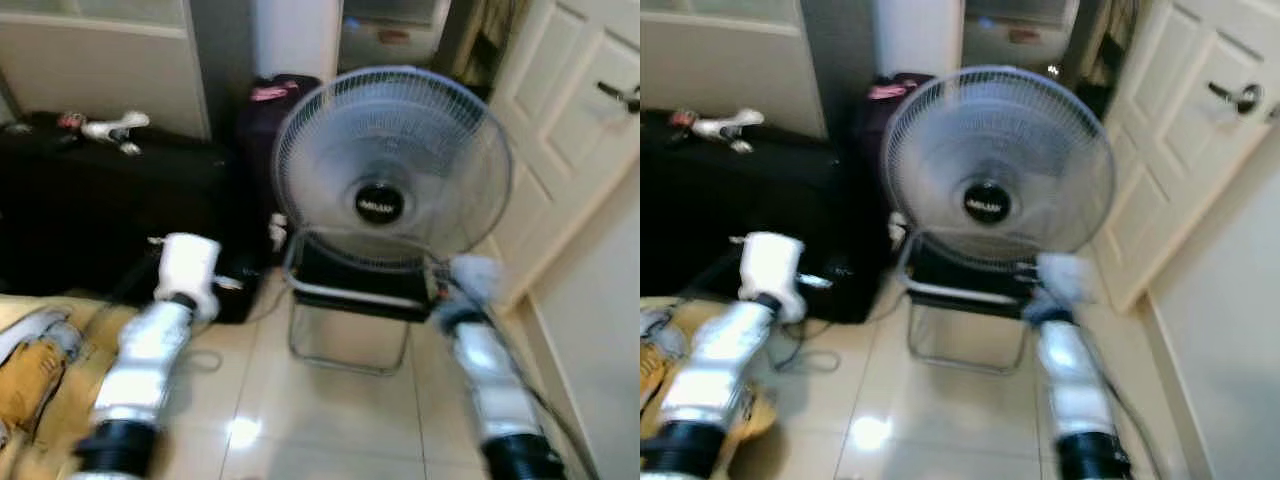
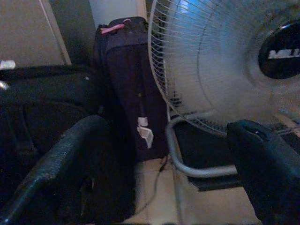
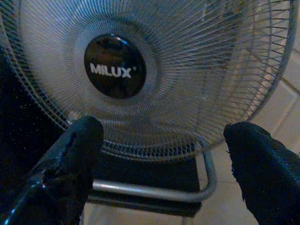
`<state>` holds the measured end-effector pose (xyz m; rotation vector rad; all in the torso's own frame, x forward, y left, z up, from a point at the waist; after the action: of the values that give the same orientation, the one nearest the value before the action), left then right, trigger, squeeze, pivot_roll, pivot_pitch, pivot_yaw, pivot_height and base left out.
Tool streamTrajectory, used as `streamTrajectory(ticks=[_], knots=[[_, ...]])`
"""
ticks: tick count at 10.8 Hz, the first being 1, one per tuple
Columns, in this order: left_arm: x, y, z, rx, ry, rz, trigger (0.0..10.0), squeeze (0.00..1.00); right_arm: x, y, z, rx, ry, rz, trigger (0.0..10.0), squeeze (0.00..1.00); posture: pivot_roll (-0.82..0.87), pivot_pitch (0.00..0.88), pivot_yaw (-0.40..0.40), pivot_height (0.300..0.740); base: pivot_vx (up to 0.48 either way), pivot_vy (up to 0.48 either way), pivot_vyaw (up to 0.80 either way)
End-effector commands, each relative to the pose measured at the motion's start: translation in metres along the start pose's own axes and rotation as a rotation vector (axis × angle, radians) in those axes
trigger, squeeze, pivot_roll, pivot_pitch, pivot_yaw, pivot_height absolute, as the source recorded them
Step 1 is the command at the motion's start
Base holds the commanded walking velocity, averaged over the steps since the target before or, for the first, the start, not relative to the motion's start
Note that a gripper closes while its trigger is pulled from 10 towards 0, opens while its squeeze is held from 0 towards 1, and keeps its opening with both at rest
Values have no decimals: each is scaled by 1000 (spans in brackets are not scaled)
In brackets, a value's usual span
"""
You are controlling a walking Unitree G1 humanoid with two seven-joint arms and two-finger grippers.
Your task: Clean up the room
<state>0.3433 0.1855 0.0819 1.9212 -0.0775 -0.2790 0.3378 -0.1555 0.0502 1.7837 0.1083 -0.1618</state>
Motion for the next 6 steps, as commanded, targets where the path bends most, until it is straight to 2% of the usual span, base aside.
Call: streamTrajectory(ticks=[1,4,6], knots=[[5,7,11,-2,-31,21,10000,592,0,5,17,-14,-42,11,10000,0,7,0,-23,740,349,0,0],[5,7,11,-3,-31,23,10000,596,0,4,17,-16,-41,9,10000,0,6,0,-25,740,351,0,0],[5,6,11,-4,-30,22,10000,592,-1,2,17,-14,-42,2,10000,0,5,0,-24,740,352,0,-738]])
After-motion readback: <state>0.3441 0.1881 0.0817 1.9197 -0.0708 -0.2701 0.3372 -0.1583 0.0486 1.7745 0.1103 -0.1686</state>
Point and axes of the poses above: a point about 5 cm out from each wrist's last joint towards the gripper, its own x axis pointing out of the wrist towards the gripper, its own y axis along the axis of the wrist's last joint, z = x × y, the point moved 5 cm from there along x, pointing out of the wrist towards the gripper, and after that the axes turned 11 degrees about x, right-handed, at the moved point
